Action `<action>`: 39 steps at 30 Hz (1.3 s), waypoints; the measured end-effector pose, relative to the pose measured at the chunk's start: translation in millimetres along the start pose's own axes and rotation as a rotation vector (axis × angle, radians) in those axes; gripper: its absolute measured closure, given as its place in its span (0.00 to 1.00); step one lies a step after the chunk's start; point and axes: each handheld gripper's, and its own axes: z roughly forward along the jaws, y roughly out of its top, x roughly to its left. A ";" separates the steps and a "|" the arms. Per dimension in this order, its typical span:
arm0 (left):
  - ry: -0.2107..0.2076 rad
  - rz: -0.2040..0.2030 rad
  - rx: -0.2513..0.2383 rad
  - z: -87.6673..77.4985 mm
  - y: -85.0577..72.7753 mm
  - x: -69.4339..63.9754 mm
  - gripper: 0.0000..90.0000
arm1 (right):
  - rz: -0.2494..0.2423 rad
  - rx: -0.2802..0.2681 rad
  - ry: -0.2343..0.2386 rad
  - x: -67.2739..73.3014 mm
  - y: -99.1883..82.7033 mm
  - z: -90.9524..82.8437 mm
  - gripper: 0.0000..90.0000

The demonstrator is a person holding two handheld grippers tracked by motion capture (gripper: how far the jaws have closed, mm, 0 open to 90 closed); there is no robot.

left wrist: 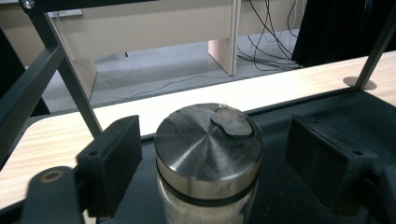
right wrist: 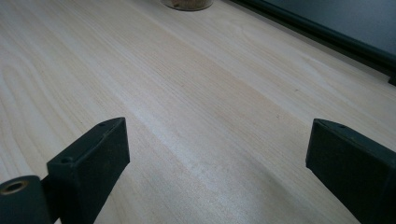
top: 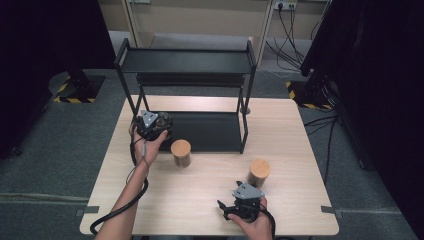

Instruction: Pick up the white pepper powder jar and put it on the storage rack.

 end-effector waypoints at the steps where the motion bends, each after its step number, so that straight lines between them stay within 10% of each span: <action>1: 0.000 -0.001 0.000 -0.5 -0.6 0.0 0.19 | 0.000 0.000 0.000 -0.1 0.0 0.1 0.07; 39: -0.008 0.018 -0.068 -41.2 -3.1 -4.0 0.12 | -0.006 0.003 -0.003 0.6 0.0 0.1 0.07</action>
